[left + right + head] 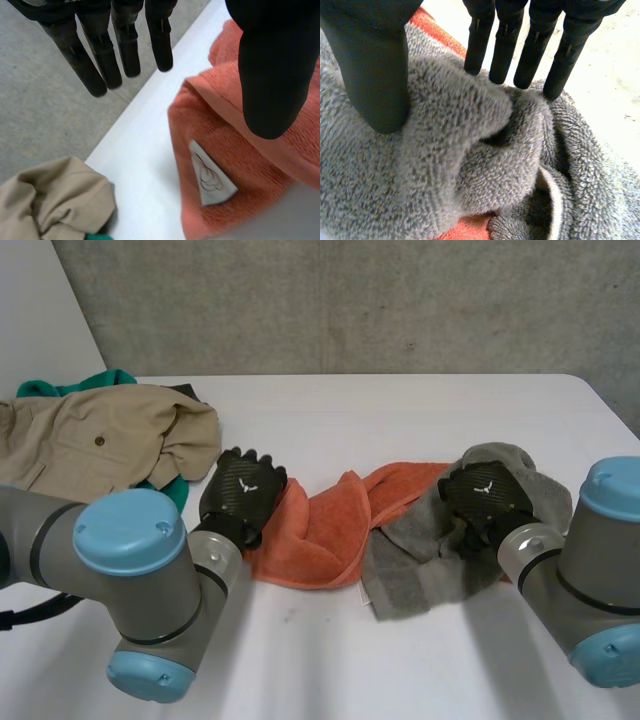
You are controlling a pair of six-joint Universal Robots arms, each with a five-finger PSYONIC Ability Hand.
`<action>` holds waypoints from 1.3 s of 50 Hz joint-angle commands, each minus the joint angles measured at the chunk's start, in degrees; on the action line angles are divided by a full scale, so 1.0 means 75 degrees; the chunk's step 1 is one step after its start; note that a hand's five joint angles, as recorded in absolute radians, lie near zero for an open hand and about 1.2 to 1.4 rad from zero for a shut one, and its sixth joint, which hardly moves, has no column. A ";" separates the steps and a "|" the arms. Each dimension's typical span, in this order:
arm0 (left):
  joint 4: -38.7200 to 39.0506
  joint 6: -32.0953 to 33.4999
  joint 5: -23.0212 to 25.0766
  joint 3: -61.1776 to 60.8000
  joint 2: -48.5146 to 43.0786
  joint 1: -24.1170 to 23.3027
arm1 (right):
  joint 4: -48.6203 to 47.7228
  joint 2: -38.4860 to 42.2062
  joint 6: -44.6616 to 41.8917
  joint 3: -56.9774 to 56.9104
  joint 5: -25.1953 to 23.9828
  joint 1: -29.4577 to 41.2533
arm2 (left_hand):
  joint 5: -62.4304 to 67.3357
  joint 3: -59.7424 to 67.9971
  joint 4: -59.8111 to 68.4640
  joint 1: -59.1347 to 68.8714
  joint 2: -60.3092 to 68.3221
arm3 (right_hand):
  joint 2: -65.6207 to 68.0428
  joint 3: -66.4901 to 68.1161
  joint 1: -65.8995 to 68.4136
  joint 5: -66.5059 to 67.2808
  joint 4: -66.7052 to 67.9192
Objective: Fold the laundry.
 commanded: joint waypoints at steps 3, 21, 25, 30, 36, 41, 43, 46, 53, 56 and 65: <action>-0.0701 -0.0058 0.0521 0.0930 0.0341 -0.0257 | 0.1471 -0.0699 0.0164 -0.0396 -0.0054 -0.0198 | -0.2023 -0.2148 -0.2052 -0.2017 -0.2134 | -0.2238 -0.2191 -0.2296 -0.2108 -0.2335; -0.4745 -0.0726 0.2689 0.5642 -0.2764 0.0047 | 0.1883 -0.0441 0.0094 0.0013 -0.0066 -0.0468 | -0.2023 -0.2148 -0.2052 -0.2017 -0.2134 | -0.2443 -0.2396 -0.2501 -0.2313 -0.2540; -0.5050 -0.0808 0.2995 0.6380 -0.3244 -0.0035 | 0.1777 -0.0430 0.0094 0.0177 -0.0101 -0.0549 | -0.2023 -0.2148 -0.2052 -0.2017 -0.2134 | -0.2443 -0.2396 -0.2500 -0.2313 -0.2539; -0.5670 -0.0750 0.2762 0.7399 -0.4065 -0.0163 | 0.1660 -0.0441 0.0082 0.0341 -0.0218 -0.0655 | -0.2023 -0.2148 -0.2052 -0.2017 -0.2134 | -0.2420 -0.2373 -0.2478 -0.2290 -0.2517; -0.6514 -0.0551 0.2082 0.8454 -0.4663 -0.0293 | 0.1637 -0.0523 0.0047 0.0353 -0.0312 -0.0761 | 0.4645 0.4519 0.4615 0.4650 0.4533 | -0.2219 -0.2172 -0.2276 -0.2088 -0.2315; -0.6224 -0.0480 0.0876 0.8935 -0.4699 -0.0316 | 0.1637 -0.0640 0.0059 0.0376 -0.0359 -0.0772 | 0.7311 0.7185 0.7281 0.7316 0.7199 | -0.2219 -0.2172 -0.2276 -0.2088 -0.2315; -0.5942 -0.0445 0.0466 0.8994 -0.4617 -0.0211 | 0.1637 -0.0687 0.0082 0.0400 -0.0359 -0.0772 | 0.7311 0.7185 0.7281 0.7316 0.7199 | -0.2219 -0.2172 -0.2276 -0.2088 -0.2315; -0.5660 -0.0468 -0.0156 0.8936 -0.4115 0.0187 | 0.1637 -0.0781 0.0082 0.0423 -0.0394 -0.0761 | 0.7311 0.7185 0.7281 0.7316 0.7199 | -0.2219 -0.2172 -0.2276 -0.2088 -0.2315; -0.4713 -0.1369 0.0076 0.7847 -0.1631 0.1686 | 0.1625 -0.0828 0.0188 0.0376 -0.0605 -0.0632 | 0.7311 0.7185 0.7281 0.7316 0.7199 | -0.2219 -0.2172 -0.2276 -0.2088 -0.2315; -0.4020 -0.1663 0.0194 0.7600 -0.0775 0.2401 | 0.1625 -0.0770 0.0235 0.0318 -0.0664 -0.0527 | 0.7311 0.7185 0.7281 0.7316 0.7199 | -0.2219 -0.2172 -0.2276 -0.2088 -0.2315; -0.3984 -0.1699 0.0124 0.7951 -0.0210 0.4042 | 0.1625 -0.0442 0.0247 0.0154 -0.0617 -0.0386 | 0.7311 0.7185 0.7281 0.7316 0.7199 | -0.2376 -0.2329 -0.2433 -0.2245 -0.2472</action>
